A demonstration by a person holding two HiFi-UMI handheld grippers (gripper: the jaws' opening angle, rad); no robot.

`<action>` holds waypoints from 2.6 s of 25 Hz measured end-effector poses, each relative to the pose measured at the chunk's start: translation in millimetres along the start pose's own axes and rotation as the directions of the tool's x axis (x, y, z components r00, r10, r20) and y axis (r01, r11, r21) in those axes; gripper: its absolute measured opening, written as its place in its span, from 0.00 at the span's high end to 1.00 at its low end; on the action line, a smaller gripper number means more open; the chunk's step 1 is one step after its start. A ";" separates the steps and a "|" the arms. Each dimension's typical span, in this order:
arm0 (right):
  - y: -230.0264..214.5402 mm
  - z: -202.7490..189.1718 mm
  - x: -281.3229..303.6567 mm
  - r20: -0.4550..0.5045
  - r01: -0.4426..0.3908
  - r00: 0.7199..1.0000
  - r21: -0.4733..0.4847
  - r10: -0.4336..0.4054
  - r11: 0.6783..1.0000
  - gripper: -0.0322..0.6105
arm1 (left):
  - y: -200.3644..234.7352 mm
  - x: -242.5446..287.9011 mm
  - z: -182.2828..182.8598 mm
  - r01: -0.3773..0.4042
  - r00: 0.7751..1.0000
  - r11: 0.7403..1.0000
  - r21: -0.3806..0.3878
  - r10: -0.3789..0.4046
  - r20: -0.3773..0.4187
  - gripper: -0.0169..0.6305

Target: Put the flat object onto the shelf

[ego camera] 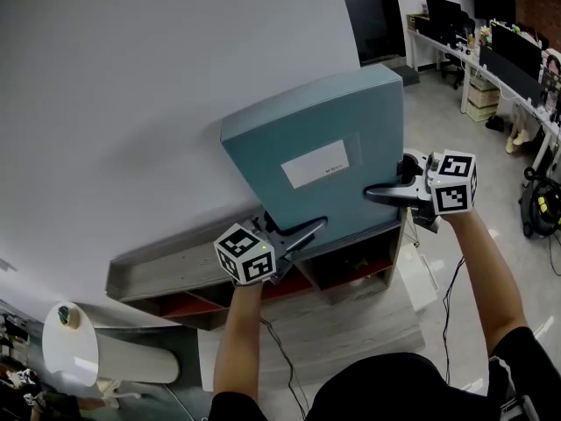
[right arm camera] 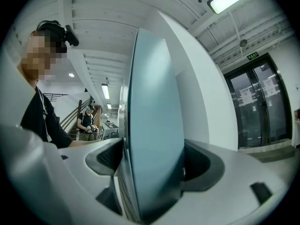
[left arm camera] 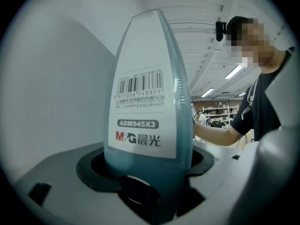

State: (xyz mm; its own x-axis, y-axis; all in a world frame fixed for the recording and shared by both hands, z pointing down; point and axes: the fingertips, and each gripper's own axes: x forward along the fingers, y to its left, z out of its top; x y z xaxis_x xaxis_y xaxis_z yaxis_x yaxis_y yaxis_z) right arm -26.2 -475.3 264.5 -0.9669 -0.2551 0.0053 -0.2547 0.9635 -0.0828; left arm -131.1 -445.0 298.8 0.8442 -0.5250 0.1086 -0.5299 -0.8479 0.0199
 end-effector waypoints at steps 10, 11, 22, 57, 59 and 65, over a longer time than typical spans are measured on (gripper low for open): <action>-1.8 0.1 0.0 0.022 0.025 0.999 -0.035 -0.024 0.999 0.36 | 3.8 -5.4 0.7 -0.082 0.996 0.996 0.025 0.083 -0.020 0.42; -1.8 0.1 -0.1 0.026 0.024 0.999 -0.038 -0.023 0.999 0.36 | 3.8 -6.0 0.6 -0.087 0.996 0.996 0.026 0.087 -0.019 0.42; 0.3 6.2 -3.3 0.036 0.066 0.997 -0.049 -0.064 0.997 0.36 | 12.3 -52.7 -2.0 -0.177 0.983 0.983 0.041 0.178 -0.032 0.42; -10.5 -24.7 -31.2 -0.014 0.257 0.964 -0.216 -0.266 0.942 0.54 | 19.5 -41.0 -18.1 -0.303 0.948 0.951 0.062 0.307 -0.083 0.56; -14.0 -26.1 -28.9 -0.016 0.256 0.964 -0.229 -0.267 0.939 0.53 | 20.8 -39.5 -21.6 -0.308 0.942 0.945 0.112 0.319 -0.101 0.56; -20.0 -28.3 -24.8 0.002 0.258 0.964 -0.252 -0.266 0.933 0.54 | 23.5 -38.4 -25.6 -0.323 0.935 0.938 0.127 0.337 -0.112 0.56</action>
State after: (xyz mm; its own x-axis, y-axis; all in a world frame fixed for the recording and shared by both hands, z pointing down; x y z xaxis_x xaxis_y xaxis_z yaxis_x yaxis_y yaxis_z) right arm 2.4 -485.9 294.2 -0.8643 -0.5023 0.0250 -0.4909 0.8535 0.1749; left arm -178.0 -442.9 320.6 0.6012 -0.7684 0.2196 -0.7594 -0.6348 -0.1423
